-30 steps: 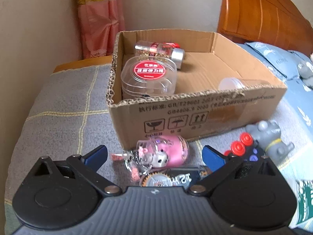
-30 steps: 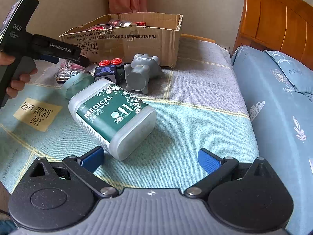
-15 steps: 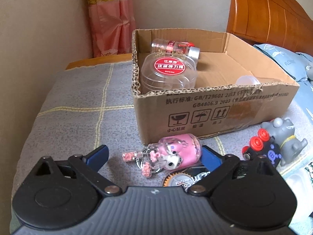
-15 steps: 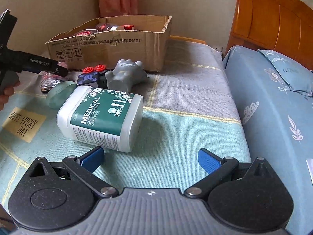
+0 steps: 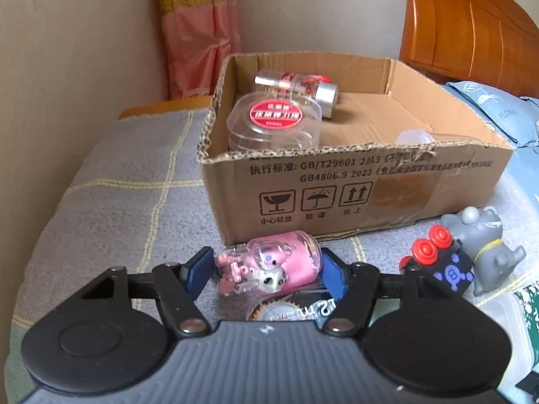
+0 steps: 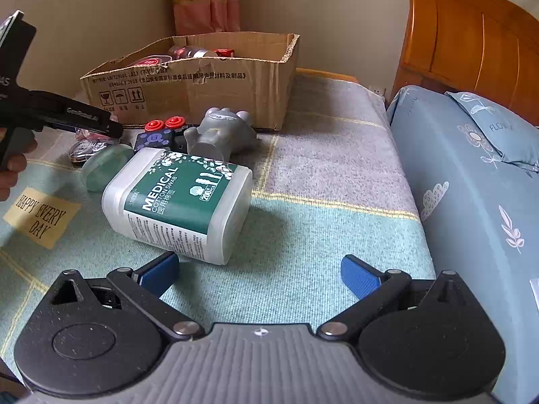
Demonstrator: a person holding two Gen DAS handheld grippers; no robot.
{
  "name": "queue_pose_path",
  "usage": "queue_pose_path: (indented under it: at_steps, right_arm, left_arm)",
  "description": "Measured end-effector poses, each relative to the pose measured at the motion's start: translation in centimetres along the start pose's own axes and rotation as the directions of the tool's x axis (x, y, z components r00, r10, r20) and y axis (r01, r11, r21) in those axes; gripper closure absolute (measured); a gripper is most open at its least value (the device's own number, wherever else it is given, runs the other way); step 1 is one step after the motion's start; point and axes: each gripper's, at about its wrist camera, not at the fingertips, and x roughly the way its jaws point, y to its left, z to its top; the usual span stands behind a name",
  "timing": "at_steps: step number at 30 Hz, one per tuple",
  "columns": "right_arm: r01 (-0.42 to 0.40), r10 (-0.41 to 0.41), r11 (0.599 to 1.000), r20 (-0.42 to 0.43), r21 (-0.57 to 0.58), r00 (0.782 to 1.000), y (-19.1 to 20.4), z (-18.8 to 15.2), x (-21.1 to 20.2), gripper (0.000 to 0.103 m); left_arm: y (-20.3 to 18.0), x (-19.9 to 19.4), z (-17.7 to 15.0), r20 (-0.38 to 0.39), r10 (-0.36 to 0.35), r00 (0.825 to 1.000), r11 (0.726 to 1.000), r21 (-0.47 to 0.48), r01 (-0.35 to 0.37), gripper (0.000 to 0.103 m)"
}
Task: Organize rigid objects
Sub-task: 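Lower the left tool over the pink keychain while the right tool approaches the MEDICAL bottle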
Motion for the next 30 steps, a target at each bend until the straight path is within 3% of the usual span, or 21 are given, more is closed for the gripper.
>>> queue_pose_path:
  at_steps: [4,9,12,19,25,30]
  right_arm:
    - [-0.005,0.005,1.000,0.005,-0.005,1.000,0.0,0.0,0.1,0.000]
    - [-0.007,0.007,1.000,0.009,-0.007,1.000,-0.1,0.0,0.1,0.000]
    - [-0.008,0.008,1.000,0.012,-0.007,1.000,0.0,-0.1,0.1,0.000]
    - [-0.017,0.017,1.000,0.018,-0.015,1.000,-0.2,-0.1,0.1,0.000]
    - [-0.019,0.019,1.000,0.021,-0.018,1.000,-0.1,-0.1,0.1,0.000]
    - [-0.019,0.019,1.000,0.020,-0.018,1.000,-0.1,-0.1,0.1,0.000]
  left_arm:
    - [0.1,0.2,0.3,0.002,-0.003,1.000,1.000,-0.024,0.003,0.037]
    - [0.3,-1.2,-0.1,0.034,0.020,0.999,0.999,-0.036,-0.019,0.023]
    - [0.1,-2.4,-0.7,0.063,0.049,0.997,0.999,-0.025,-0.047,0.022]
    - [-0.6,-2.2,-1.3,0.041,0.031,0.999,0.998,-0.053,-0.029,0.028]
    - [-1.0,-1.5,-1.0,0.019,0.055,0.998,0.997,-0.055,-0.054,0.046]
    - [0.0,-2.1,-1.4,0.006,0.021,1.000,0.998,-0.051,-0.020,0.048]
